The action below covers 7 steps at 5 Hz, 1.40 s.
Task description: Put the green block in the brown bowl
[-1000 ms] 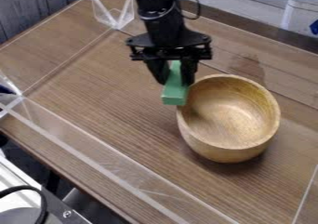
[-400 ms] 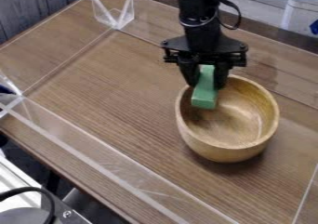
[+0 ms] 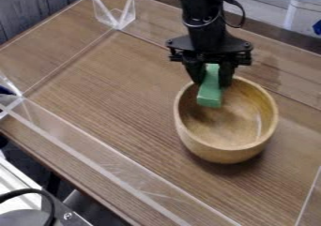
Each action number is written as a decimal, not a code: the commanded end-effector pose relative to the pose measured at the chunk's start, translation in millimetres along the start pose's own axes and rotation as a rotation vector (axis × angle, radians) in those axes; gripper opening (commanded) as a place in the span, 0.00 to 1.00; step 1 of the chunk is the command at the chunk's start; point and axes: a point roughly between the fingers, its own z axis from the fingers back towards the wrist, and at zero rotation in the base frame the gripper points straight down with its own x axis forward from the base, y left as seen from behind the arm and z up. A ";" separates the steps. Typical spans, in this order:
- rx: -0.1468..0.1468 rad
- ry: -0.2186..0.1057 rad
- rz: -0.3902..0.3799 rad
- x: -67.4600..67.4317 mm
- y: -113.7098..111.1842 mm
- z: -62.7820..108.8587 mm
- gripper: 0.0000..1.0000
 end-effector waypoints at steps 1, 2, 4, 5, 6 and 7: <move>0.009 -0.021 -0.023 6.3 -2.8 4.1 0.00; 0.024 -0.008 -0.048 4.5 -5.0 0.7 0.00; 0.045 0.005 -0.048 4.8 -1.3 -11.1 0.00; 0.035 0.022 -0.043 10.4 0.2 -9.2 1.00; 0.022 0.038 -0.034 16.2 1.6 -6.5 1.00; 0.045 0.081 -0.030 15.9 -0.4 -3.3 1.00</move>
